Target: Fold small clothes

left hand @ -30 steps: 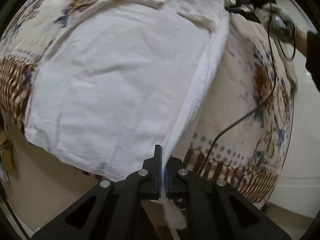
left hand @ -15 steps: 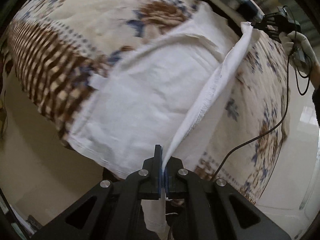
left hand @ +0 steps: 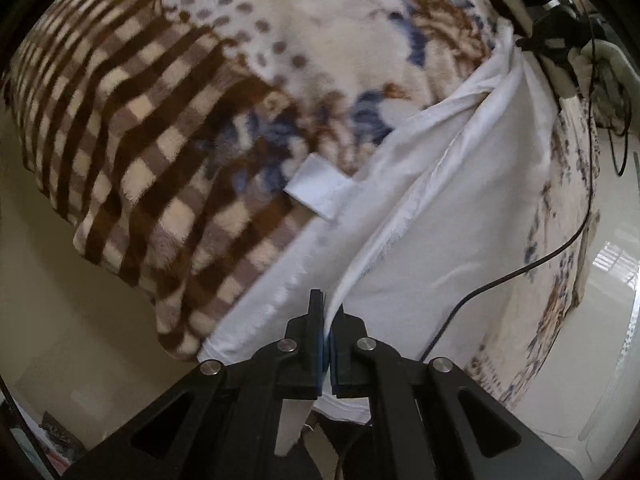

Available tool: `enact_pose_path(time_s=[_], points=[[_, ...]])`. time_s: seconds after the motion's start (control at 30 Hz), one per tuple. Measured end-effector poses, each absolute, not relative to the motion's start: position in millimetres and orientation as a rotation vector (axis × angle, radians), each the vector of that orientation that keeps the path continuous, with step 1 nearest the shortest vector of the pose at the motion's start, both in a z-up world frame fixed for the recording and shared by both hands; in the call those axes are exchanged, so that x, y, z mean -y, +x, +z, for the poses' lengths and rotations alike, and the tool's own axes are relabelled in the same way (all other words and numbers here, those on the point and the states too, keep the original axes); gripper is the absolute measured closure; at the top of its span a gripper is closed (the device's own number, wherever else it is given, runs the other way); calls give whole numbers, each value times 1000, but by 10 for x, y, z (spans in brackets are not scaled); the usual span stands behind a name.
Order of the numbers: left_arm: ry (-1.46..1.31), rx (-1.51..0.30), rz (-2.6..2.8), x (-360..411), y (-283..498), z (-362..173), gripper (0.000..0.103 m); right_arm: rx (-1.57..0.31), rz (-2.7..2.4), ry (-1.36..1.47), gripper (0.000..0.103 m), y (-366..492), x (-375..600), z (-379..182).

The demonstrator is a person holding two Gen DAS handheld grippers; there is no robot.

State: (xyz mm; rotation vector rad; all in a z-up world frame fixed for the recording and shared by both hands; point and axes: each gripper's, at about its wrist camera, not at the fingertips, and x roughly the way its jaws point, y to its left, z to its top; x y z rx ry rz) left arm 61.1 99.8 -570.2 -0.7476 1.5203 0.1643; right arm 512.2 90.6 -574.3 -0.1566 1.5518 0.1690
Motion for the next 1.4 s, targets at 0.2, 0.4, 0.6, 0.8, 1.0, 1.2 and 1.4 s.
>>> enact_pose_path(time_s=[0.2, 0.4, 0.6, 0.8, 1.0, 1.2, 1.4], points=[[-737, -1596, 118, -1157, 527, -5893, 98, -1615, 124, -69, 98, 5149, -872, -5868], [-715, -1583, 42, -1350, 553, -5631, 55, -1644, 215, 195, 37, 4635, -279, -5410], [-650, -1584, 3, -1349, 658, -5612, 52, -1802, 177, 170, 35, 2991, 317, -5465], [-502, -1642, -20, -1069, 730, -5793, 100, -2063, 123, 324, 60, 1344, 560, -6043], [-472, -1685, -16, -1112, 701, -5818, 100, -2065, 24, 343, 97, 802, 598, -6217], [-447, -1642, -74, -1219, 1150, -5209, 79, -2040, 89, 418, 65, 1160, 753, -5940], [-485, -1406, -151, -1056, 2526, -4758, 48, -1801, 103, 582, 44, 1984, 1262, -5352]])
